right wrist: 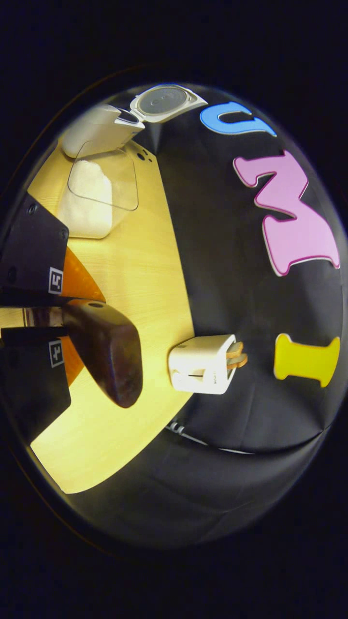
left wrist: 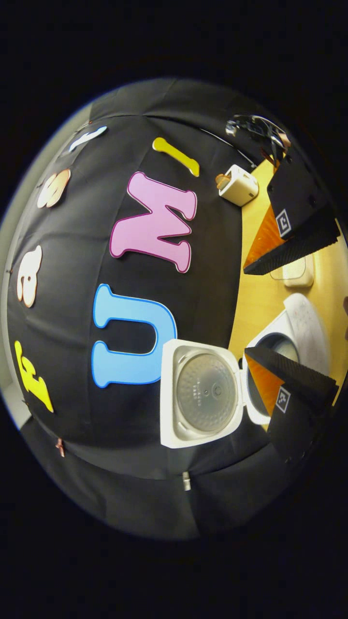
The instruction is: Close the left gripper, press the button to open the rice cooker; take a wooden spoon from the chopstick holder with the right hand, scoop a spoonful of rice and pour it into the rice cooker, then put the wooden spoon back into the chopstick holder.
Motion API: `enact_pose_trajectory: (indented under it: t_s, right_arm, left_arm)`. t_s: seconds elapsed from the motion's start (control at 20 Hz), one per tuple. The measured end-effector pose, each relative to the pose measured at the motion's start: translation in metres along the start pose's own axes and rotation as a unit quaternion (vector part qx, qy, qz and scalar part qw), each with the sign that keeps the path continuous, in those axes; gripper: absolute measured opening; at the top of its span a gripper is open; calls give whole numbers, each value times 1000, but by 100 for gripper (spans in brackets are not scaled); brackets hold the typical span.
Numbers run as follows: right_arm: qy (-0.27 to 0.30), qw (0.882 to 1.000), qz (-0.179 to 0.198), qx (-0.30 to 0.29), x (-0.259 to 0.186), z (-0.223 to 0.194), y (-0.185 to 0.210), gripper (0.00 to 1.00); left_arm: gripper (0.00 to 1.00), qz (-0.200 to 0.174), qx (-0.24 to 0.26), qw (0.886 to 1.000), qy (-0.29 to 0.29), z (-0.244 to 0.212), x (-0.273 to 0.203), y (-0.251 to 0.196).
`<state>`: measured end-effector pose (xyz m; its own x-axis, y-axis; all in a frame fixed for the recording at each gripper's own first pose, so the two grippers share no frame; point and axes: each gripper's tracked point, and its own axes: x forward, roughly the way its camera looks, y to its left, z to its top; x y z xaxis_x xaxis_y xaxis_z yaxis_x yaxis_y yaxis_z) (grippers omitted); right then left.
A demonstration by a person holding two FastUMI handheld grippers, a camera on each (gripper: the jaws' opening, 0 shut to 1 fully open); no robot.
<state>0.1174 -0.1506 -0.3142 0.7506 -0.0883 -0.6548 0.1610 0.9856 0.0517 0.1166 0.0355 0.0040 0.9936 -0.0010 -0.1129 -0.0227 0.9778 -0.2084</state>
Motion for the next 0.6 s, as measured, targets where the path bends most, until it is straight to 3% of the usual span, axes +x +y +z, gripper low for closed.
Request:
enact_pose_trajectory:
  t_s: [0.2, 0.35, 0.45, 0.6]
  right_arm:
    - [-8, 1000, 19, 14, -7, -3, 13, 26]
    - [-18, 999, 21, 21, -15, 0, 16, 65]
    - [-14, 999, 29, 12, -18, 0, 22, 84]
    - [-29, 999, 12, -9, -27, 14, 13, 99]
  left_arm:
    - [96, -1, -23, 999, -29, 18, -1, 4]
    - [96, 2, 34, 998, -54, 53, -9, 13]
    - [96, 6, 89, 994, -64, 67, -14, 14]
    - [96, -24, 114, 990, -83, 66, -17, -18]
